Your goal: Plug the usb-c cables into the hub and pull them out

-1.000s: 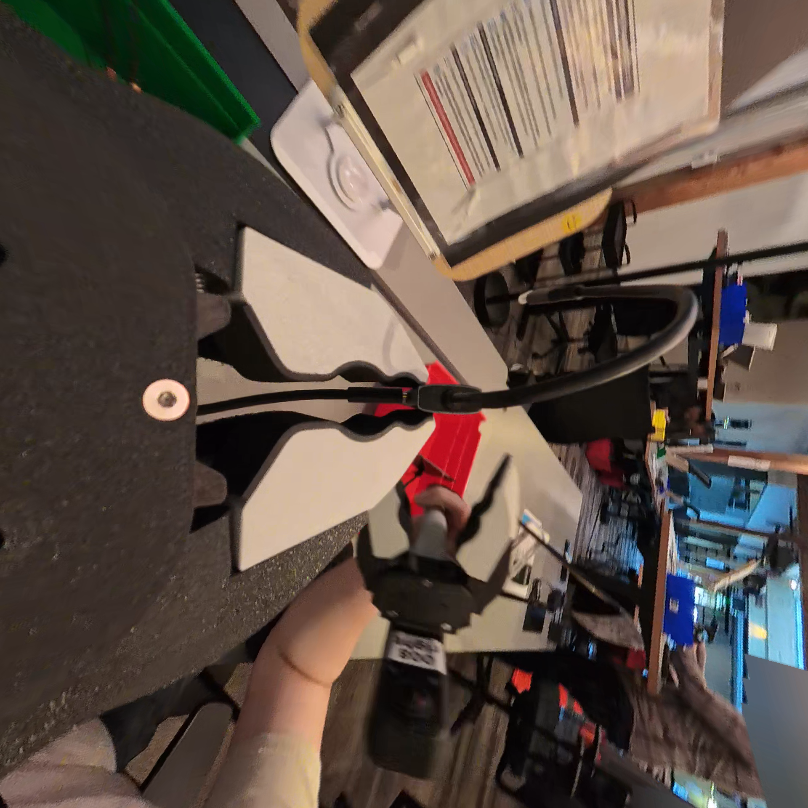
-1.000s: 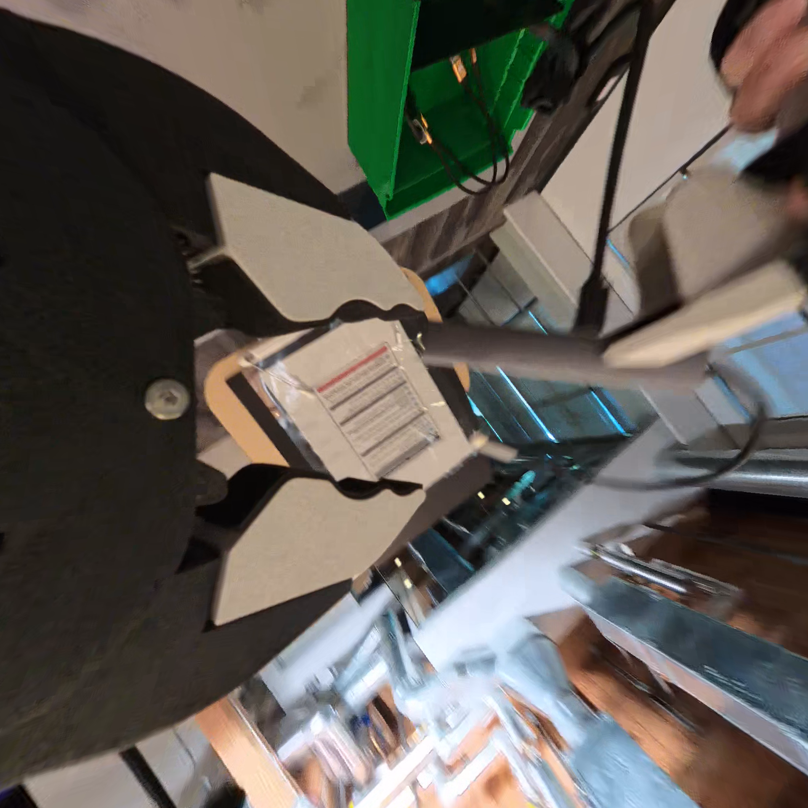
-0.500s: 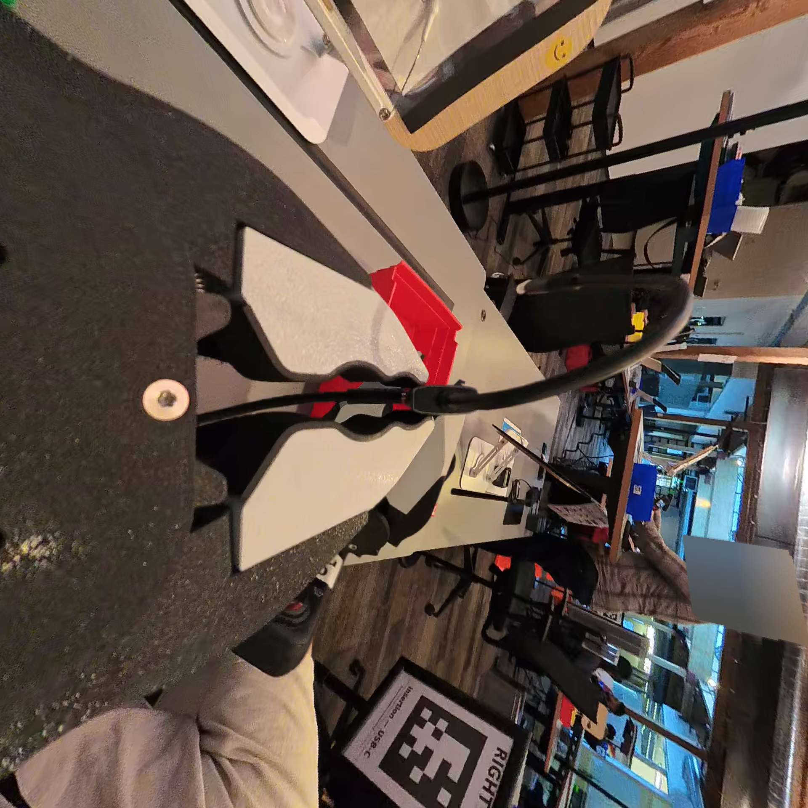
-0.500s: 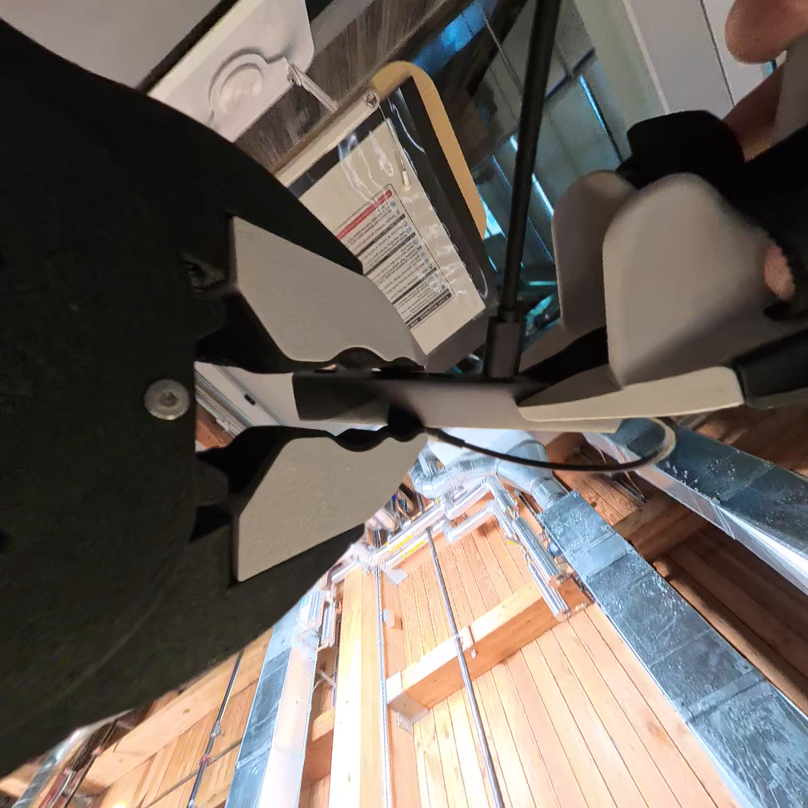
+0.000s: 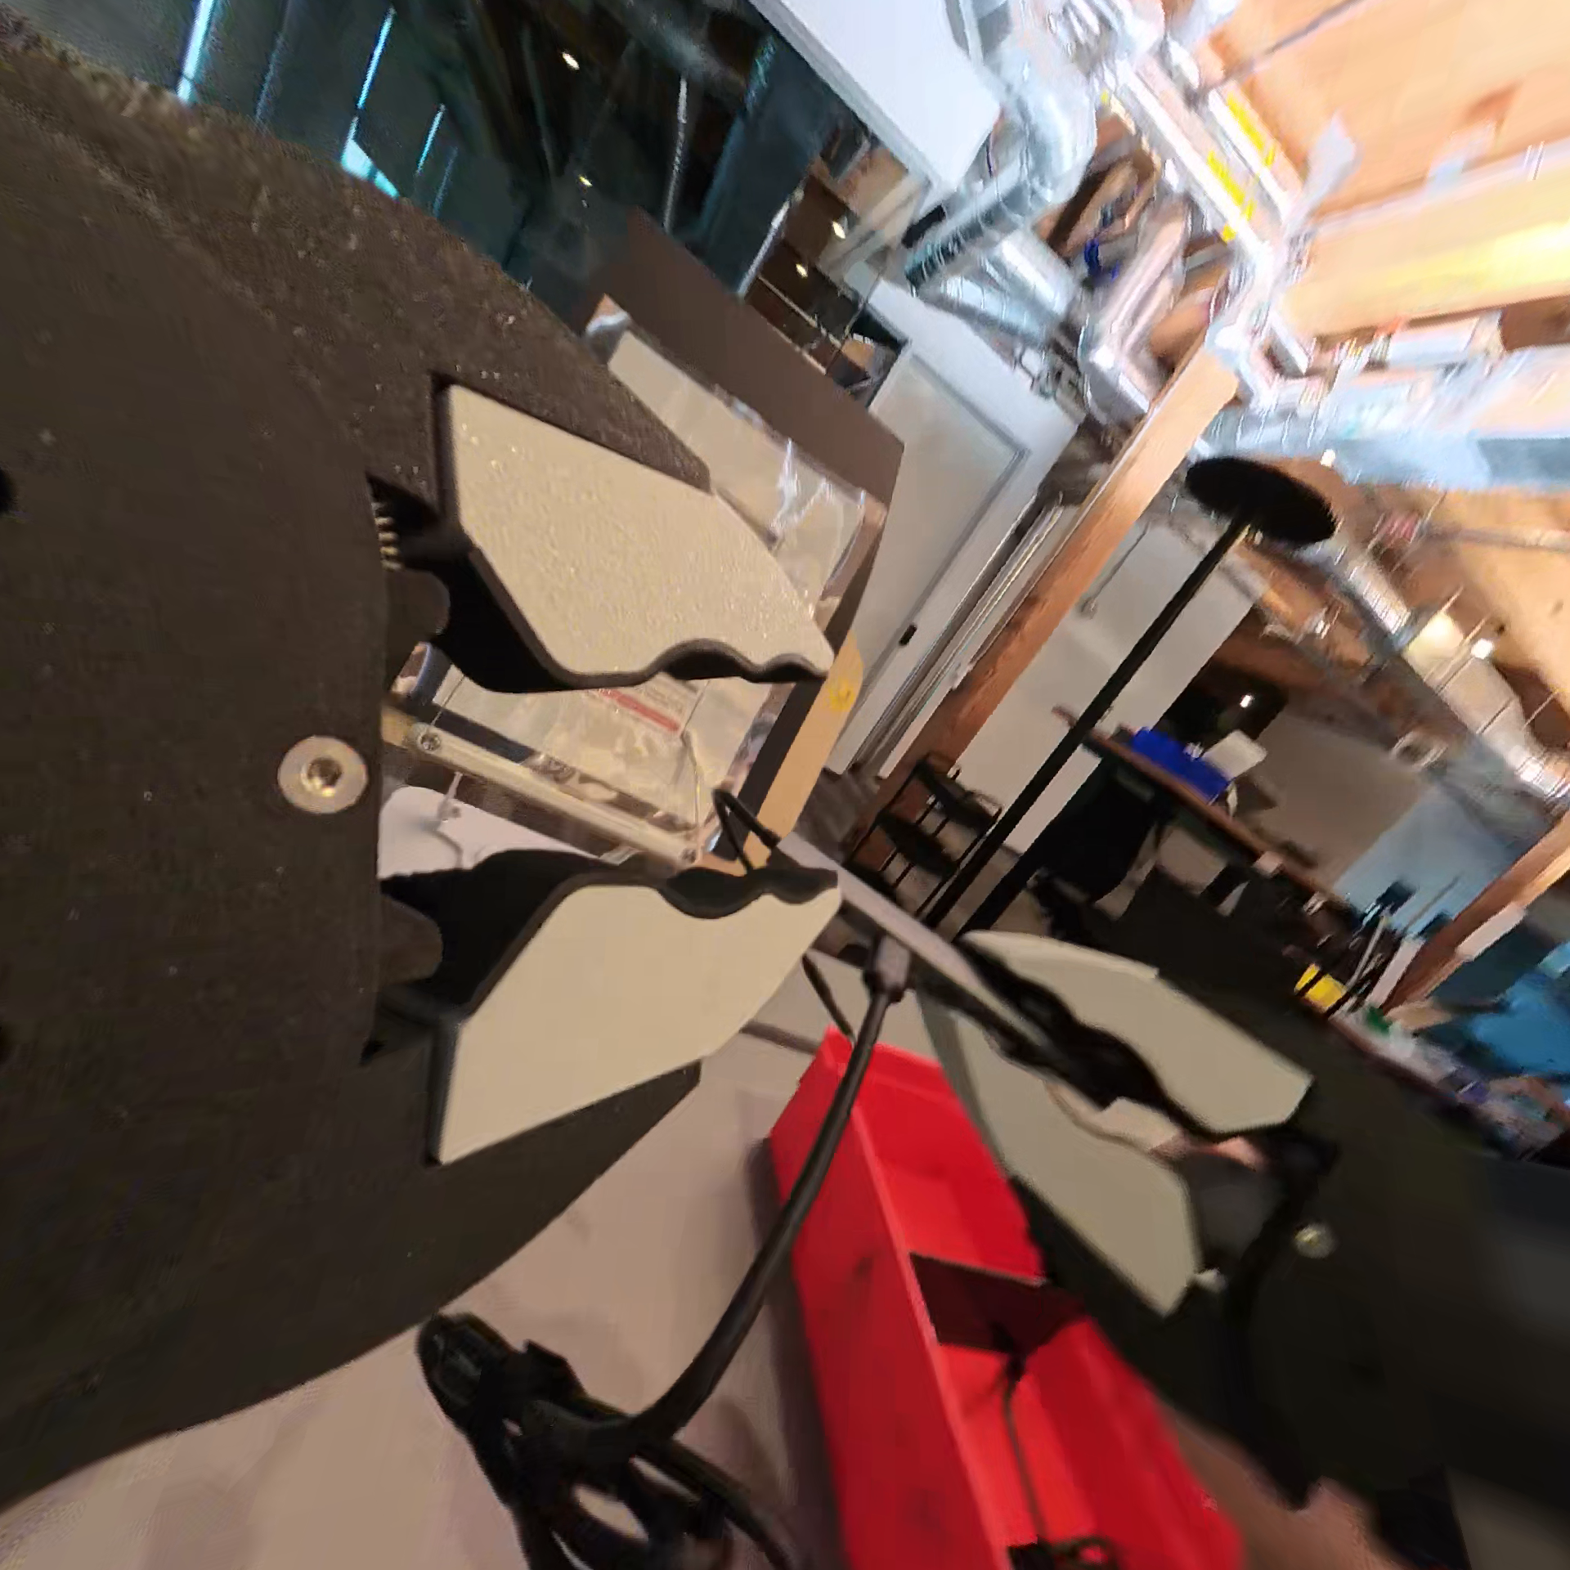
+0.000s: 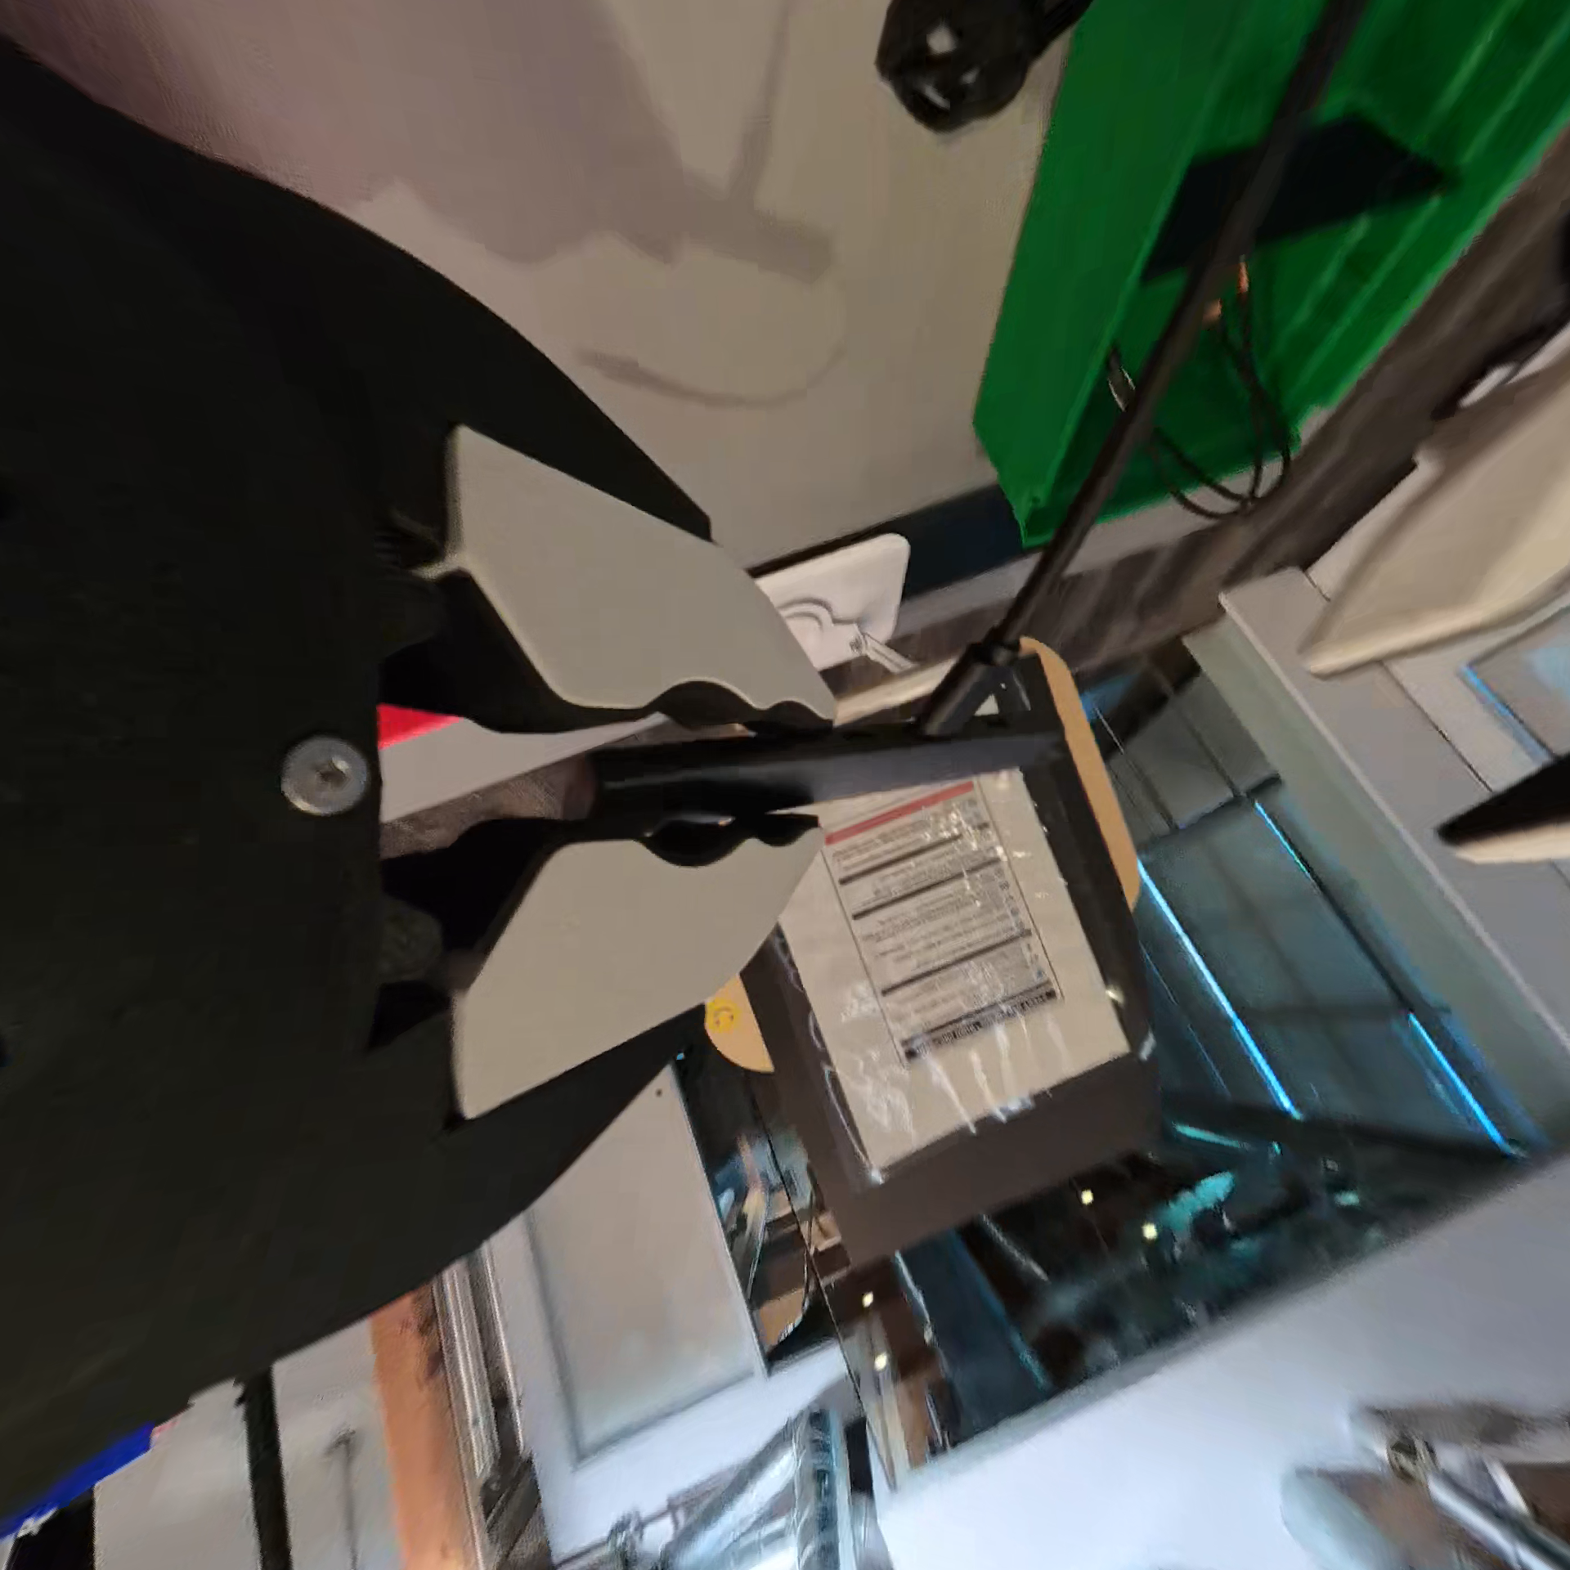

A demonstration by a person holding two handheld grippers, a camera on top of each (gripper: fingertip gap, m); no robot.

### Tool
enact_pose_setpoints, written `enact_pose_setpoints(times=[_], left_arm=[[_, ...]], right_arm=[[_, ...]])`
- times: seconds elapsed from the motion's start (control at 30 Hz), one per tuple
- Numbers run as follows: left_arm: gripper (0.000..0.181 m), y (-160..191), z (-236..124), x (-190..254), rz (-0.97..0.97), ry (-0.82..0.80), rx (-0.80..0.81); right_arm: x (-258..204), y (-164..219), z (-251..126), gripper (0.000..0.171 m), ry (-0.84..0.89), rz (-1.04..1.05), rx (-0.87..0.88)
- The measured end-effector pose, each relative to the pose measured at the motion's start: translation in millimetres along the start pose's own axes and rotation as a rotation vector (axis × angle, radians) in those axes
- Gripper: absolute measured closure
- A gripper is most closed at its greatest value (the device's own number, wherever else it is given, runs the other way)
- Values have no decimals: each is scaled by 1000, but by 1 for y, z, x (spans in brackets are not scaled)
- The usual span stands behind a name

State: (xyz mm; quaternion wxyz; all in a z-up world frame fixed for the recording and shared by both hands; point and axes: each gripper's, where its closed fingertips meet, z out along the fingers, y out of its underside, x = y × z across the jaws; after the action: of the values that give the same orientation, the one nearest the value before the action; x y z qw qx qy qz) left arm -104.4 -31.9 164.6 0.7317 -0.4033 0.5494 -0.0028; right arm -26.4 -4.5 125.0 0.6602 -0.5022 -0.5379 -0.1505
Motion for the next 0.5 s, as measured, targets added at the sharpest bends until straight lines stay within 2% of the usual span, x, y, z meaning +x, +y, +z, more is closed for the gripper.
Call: enact_pose_setpoints(times=[0.17, 0.3, 0.37, 0.5], left_arm=[[137, 15, 30, 40, 181, 90, -42], [137, 29, 47, 52, 269, 76, -75], [139, 31, 51, 56, 292, 75, -57], [154, 19, 46, 65, 311, 109, 61]], right_arm=[[-9, 16, -7, 159, -98, -21, -32], [-18, 5, -13, 159, -132, -116, 35], [-24, -2, -16, 159, -141, -184, 77], [-32, -15, -21, 159, -159, -251, 178]])
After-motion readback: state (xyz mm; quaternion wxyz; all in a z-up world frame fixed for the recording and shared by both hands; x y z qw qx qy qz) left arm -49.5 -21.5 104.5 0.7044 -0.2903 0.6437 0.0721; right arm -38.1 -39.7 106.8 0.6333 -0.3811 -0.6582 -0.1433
